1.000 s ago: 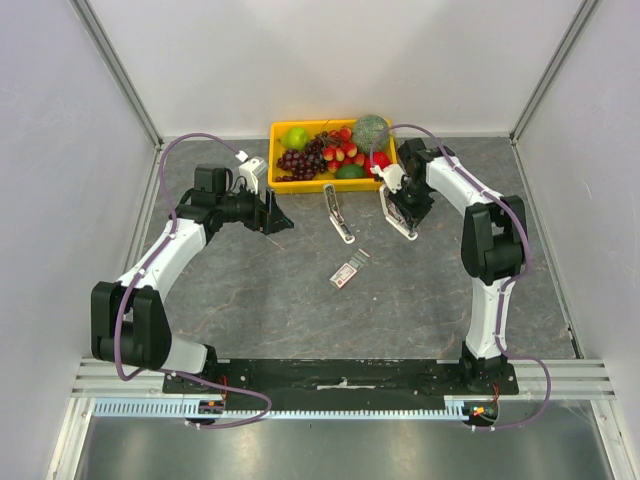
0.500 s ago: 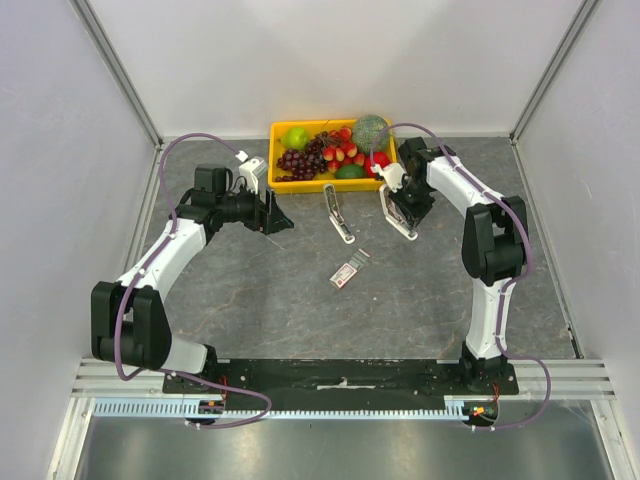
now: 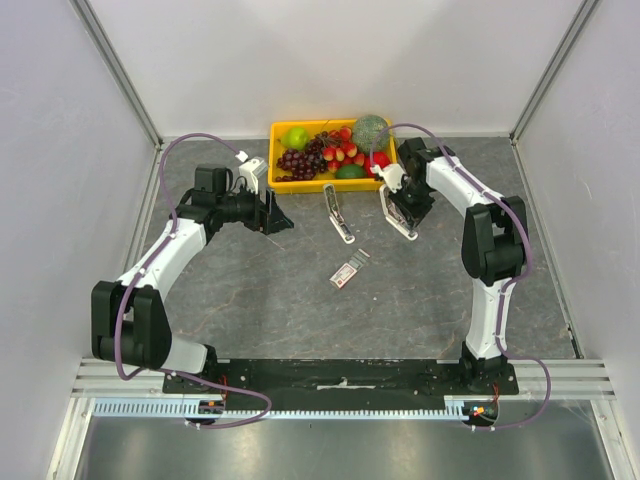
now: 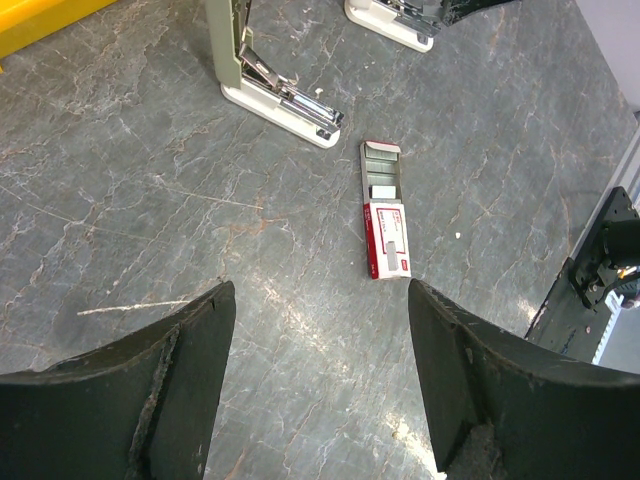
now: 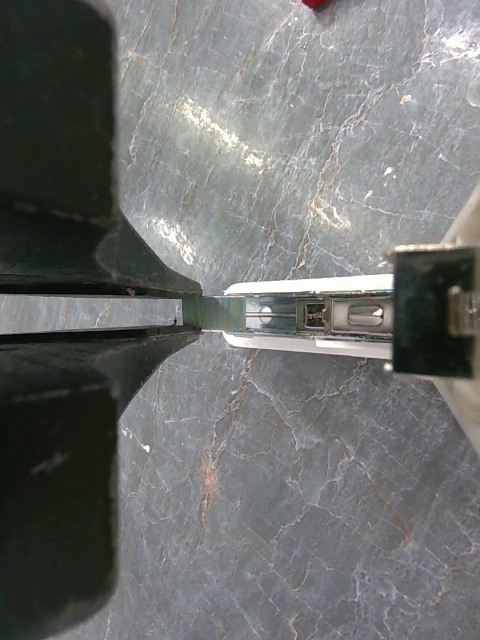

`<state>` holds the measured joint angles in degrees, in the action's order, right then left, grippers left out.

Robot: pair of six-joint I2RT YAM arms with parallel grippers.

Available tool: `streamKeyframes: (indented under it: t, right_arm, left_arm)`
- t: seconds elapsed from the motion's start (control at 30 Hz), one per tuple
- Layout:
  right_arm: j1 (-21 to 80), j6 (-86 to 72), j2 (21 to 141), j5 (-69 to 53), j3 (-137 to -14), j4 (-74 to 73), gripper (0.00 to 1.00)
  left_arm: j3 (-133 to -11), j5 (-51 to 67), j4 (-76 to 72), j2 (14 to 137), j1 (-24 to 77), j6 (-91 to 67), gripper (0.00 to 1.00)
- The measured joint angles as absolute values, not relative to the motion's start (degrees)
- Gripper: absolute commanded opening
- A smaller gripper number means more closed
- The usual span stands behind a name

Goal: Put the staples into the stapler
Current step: Install the staple into the stapler.

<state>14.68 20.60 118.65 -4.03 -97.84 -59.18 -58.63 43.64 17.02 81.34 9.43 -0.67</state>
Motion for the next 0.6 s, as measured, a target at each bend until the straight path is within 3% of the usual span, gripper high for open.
streamKeyframes:
  t: [0.6]
  right_arm:
    - [15.4, 20.6, 118.8, -2.7, -97.1, -59.2, 0.1]
  left_arm:
    - [-58.6, 43.6, 17.0, 81.5, 9.4, -0.7, 0.76]
